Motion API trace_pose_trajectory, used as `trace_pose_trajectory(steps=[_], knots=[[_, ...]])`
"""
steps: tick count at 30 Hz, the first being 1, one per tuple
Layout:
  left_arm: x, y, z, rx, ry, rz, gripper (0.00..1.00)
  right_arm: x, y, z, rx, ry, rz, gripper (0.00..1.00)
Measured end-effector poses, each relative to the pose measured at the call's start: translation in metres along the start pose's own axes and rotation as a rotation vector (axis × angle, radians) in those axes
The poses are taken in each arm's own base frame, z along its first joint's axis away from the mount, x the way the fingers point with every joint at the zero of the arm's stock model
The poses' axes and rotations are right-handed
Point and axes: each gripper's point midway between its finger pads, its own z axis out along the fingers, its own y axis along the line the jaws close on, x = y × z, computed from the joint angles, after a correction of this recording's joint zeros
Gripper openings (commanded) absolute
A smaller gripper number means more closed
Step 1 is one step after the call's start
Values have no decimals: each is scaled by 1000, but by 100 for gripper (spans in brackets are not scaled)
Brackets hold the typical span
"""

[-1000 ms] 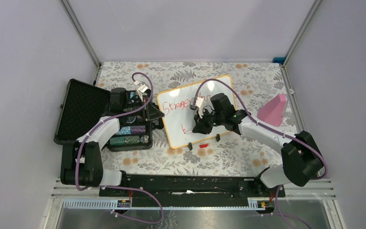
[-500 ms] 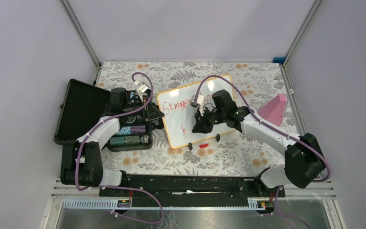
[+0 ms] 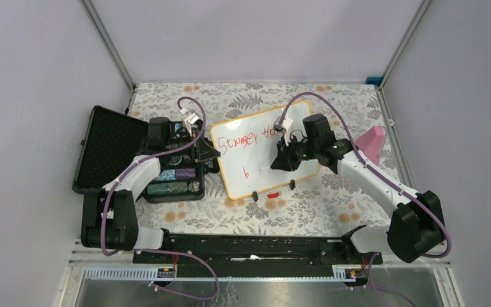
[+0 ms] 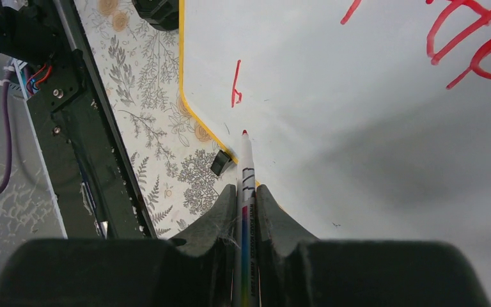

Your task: Write a sentence on the whiteboard

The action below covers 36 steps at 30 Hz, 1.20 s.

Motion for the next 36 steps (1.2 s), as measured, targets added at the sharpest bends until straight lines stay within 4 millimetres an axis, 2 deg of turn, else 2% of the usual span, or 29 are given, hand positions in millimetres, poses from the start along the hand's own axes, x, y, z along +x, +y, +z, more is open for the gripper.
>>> trace_pose_trajectory(steps=[6, 13, 20, 30, 36], knots=[[0, 0, 0, 0, 2, -3, 0, 0, 4, -2, -2, -6, -7, 0], [0, 0, 0, 0, 2, -3, 0, 3, 12, 10, -14, 12, -37, 0], [0, 0, 0, 0, 2, -4, 0, 7, 9, 22, -12, 31, -49, 0], [0, 0, 0, 0, 2, -4, 0, 4, 17, 30, -29, 24, -83, 0], [0, 0, 0, 0, 2, -4, 0, 11, 12, 37, -9, 51, -90, 0]])
